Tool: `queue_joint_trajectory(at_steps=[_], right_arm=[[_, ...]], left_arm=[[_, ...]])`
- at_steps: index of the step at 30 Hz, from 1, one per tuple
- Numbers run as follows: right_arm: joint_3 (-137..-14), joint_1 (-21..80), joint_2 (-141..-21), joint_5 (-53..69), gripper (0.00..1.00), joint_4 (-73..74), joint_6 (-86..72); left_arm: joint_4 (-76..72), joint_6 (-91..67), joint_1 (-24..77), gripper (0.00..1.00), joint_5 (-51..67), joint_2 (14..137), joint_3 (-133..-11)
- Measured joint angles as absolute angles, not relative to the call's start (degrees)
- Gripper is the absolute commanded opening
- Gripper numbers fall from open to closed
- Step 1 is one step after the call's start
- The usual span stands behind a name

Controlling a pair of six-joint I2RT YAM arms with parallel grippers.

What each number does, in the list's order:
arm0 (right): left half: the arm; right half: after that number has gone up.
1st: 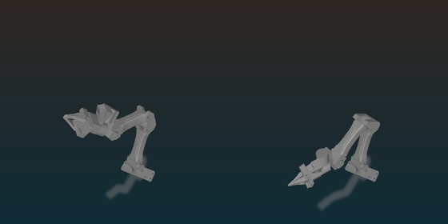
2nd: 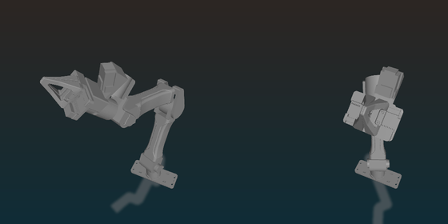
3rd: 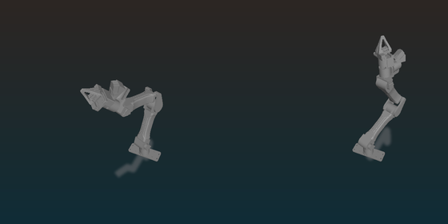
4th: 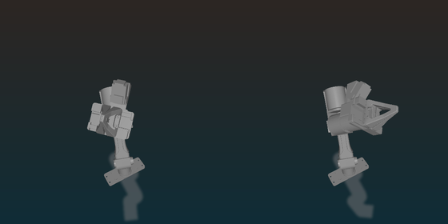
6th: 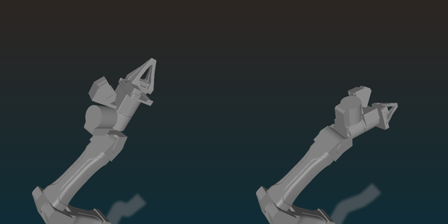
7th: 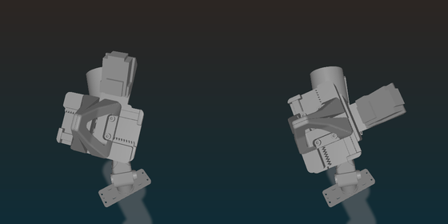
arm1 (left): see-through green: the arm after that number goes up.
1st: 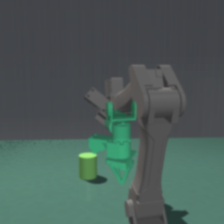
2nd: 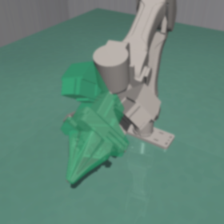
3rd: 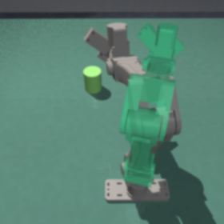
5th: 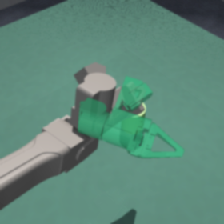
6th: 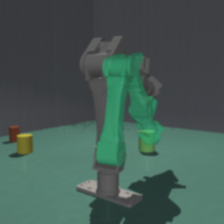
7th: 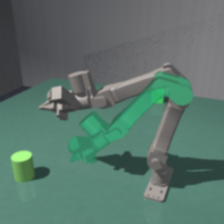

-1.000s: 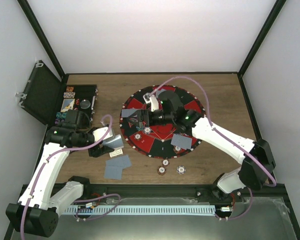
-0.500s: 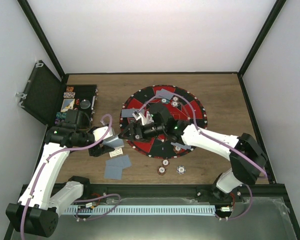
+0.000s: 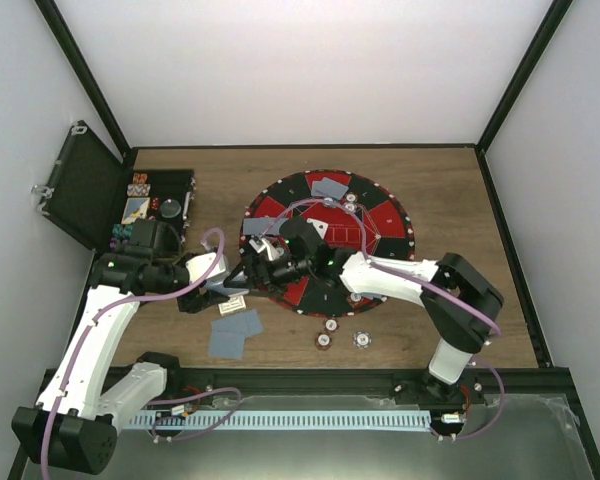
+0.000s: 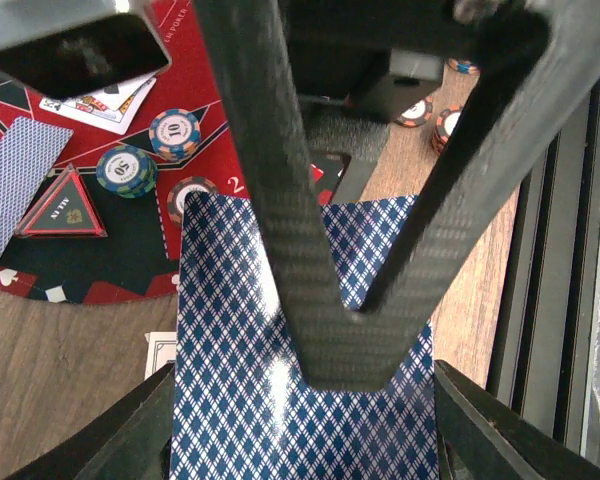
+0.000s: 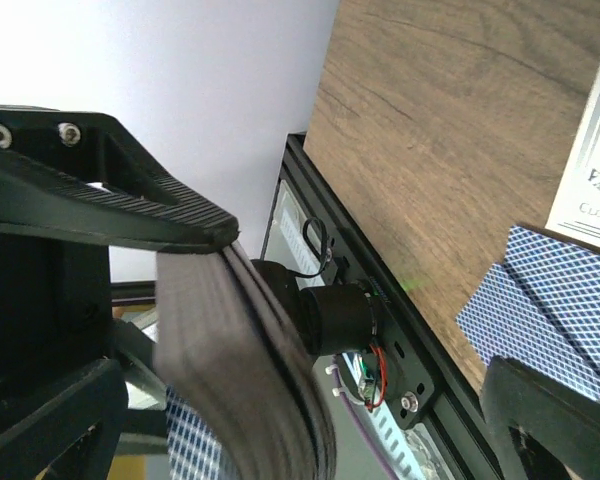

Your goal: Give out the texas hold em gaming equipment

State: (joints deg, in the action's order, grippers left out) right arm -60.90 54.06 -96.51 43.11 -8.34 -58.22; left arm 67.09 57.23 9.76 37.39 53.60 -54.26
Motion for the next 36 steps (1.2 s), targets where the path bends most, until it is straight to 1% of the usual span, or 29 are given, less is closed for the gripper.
queue_joint_trajectory(at_steps=[11,15,19,22,24,27,32,34,36], right_arm=[[-61.1,54.7,-103.4,46.0,0.91,-16.9,-64.3],[-61.2,54.6,-104.6,46.9,0.83,-19.6,-65.7],[-61.0,54.1,-104.6,47.1,0.78,-20.8,-66.7],[-59.2,53.3,-103.8,47.4,0.72,-22.4,-66.9],[-57.0,52.5,-102.1,47.4,0.66,-23.3,-67.0],[-54.2,51.3,-99.6,47.5,0.48,-23.9,-67.0],[-52.6,50.8,-96.6,46.9,0.26,-24.3,-67.8],[-52.5,50.8,-95.5,46.6,0.2,-23.8,-67.8],[-52.5,50.7,-94.5,46.2,0.16,-23.0,-67.9]], left_arm=[[67.1,57.2,9.8,0.05,37.3,53.1,-54.3],[67.2,57.2,9.8,0.05,36.6,53.1,-54.2],[67.0,57.3,9.8,0.05,36.5,53.1,-54.2],[67.0,57.3,9.8,0.05,36.4,53.1,-54.2],[67.0,57.3,9.8,0.05,36.2,53.1,-54.0],[67.1,57.3,9.8,0.05,36.1,53.1,-53.7],[67.4,57.2,9.8,0.05,36.2,53.1,-53.5],[67.3,57.2,9.8,0.05,36.4,53.1,-53.5],[67.2,57.2,9.8,0.05,36.4,53.1,-53.5]])
